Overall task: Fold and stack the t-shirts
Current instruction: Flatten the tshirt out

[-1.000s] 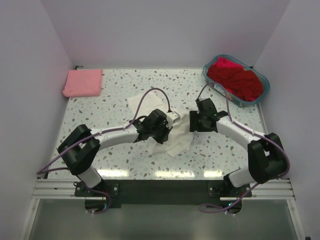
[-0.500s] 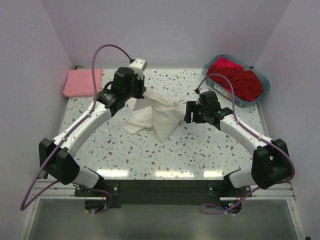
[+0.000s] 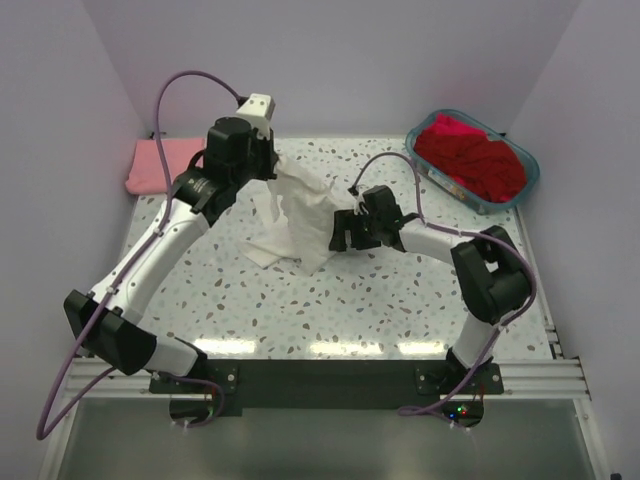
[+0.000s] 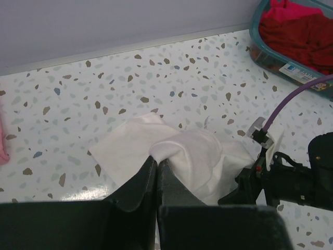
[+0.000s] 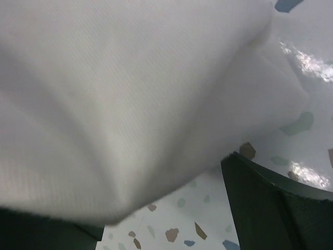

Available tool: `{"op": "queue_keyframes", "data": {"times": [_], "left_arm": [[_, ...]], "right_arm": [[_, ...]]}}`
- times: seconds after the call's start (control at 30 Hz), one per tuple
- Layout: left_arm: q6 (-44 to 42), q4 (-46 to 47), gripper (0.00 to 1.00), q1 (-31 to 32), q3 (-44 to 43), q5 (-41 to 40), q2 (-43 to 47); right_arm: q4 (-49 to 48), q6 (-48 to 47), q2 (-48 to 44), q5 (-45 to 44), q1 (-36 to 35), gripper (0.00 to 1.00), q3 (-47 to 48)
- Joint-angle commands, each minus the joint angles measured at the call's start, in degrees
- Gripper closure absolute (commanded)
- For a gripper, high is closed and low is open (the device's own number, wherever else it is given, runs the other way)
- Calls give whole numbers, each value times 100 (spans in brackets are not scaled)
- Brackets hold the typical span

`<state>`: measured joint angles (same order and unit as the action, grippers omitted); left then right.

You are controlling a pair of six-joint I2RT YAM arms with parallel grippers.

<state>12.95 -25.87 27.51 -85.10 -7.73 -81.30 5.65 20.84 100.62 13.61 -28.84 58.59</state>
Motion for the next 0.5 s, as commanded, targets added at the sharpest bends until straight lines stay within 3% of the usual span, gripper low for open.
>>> {"op": "queue_keyframes", "data": {"times": [0.0, 0.17, 0.27, 0.37, 0.4, 0.47], "left_arm": [[120, 82, 100, -26, -454, -97, -9], [120, 108, 100, -61, -621, -185, -62], [102, 73, 100, -140, -797, -220, -140], [94, 38, 100, -307, -1042, -238, -281], [94, 38, 100, -455, -1131, -238, -325], [120, 38, 100, -771, -1446, -212, -500]], "right_arm": [[-1302, 350, 255, 439, -8, 17, 100], [-2320, 912, 695, 1038, -43, 17, 48], [-2638, 1124, 889, 1319, -43, 25, 74], [-2535, 1063, 890, 1426, -43, 58, 258], [-2316, 958, 828, 1373, -43, 80, 354], [-1267, 388, 531, 788, -25, 100, 810]]}}
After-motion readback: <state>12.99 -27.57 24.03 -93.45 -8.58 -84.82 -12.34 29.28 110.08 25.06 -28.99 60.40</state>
